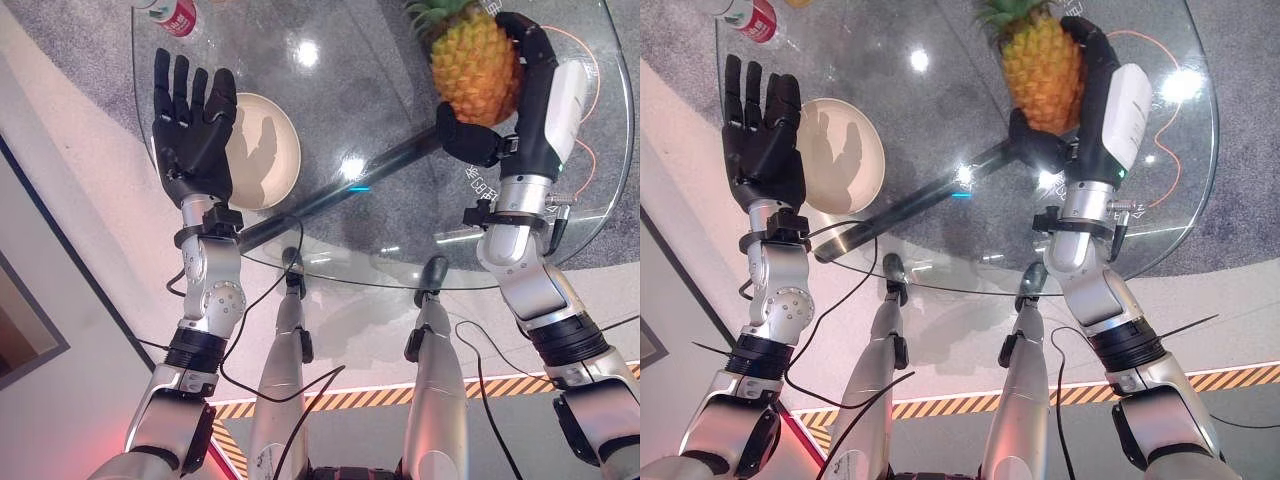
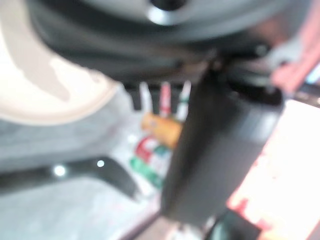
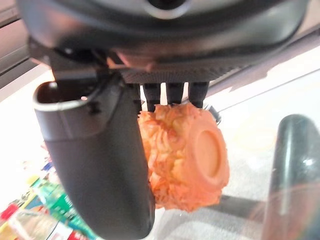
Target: Pick up the fruit to the plate
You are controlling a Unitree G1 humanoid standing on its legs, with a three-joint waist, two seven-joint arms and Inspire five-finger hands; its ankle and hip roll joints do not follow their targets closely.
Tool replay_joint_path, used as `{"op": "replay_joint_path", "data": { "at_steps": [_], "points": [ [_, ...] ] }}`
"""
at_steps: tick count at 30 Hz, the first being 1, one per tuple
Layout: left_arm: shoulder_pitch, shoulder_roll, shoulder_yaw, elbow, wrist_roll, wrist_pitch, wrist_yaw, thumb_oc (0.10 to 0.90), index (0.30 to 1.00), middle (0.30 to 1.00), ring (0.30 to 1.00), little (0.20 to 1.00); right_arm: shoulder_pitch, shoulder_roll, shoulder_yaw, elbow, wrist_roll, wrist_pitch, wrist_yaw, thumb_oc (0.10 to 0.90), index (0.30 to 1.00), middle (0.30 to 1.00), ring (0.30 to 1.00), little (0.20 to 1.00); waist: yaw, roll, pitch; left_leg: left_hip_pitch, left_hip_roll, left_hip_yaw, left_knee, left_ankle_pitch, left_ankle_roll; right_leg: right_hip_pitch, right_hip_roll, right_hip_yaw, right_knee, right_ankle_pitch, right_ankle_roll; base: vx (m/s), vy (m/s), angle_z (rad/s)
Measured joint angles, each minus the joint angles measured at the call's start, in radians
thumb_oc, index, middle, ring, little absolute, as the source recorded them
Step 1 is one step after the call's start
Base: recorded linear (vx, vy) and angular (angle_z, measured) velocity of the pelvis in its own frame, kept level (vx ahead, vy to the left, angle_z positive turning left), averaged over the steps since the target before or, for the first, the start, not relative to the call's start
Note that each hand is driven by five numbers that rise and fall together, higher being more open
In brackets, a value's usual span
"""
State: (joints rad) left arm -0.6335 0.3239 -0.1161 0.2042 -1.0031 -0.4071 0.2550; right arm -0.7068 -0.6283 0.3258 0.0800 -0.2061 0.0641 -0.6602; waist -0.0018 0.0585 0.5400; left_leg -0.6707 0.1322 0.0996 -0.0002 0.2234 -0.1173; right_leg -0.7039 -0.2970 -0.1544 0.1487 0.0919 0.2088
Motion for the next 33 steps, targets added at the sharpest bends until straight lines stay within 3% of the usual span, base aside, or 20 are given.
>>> {"op": "replay_joint_path", "data": {
  "at_steps": [20, 33],
  "points": [
    [-0.047, -0.003, -0.059, 0.0, 0.097, 0.039, 0.081, 0.8, 0.9, 0.9, 0.9, 0.9, -0.043, 0.001, 0.099, -0.092, 0.012, 0.003, 0.12, 0.1, 0.3, 0.3, 0.3, 0.2, 0.001, 0.0, 0.0, 0.0, 0.0, 0.0, -0.001, 0.0, 0.0, 0.0, 0.0, 0.0, -0.001, 0.0, 0.0, 0.0, 0.0, 0.0],
    [-0.067, -0.004, -0.111, 0.0, -0.041, 0.099, -0.115, 0.8, 0.9, 0.9, 0.9, 0.9, -0.098, 0.008, 0.168, -0.096, 0.012, 0.045, 0.192, 0.1, 0.3, 0.3, 0.3, 0.2, 0.003, 0.0, 0.0, 0.0, -0.002, 0.001, -0.001, 0.0, 0.0, -0.001, -0.001, 0.0, -0.001, 0.0, 0.0, 0.0, 0.0, 0.0]
  ]
}}
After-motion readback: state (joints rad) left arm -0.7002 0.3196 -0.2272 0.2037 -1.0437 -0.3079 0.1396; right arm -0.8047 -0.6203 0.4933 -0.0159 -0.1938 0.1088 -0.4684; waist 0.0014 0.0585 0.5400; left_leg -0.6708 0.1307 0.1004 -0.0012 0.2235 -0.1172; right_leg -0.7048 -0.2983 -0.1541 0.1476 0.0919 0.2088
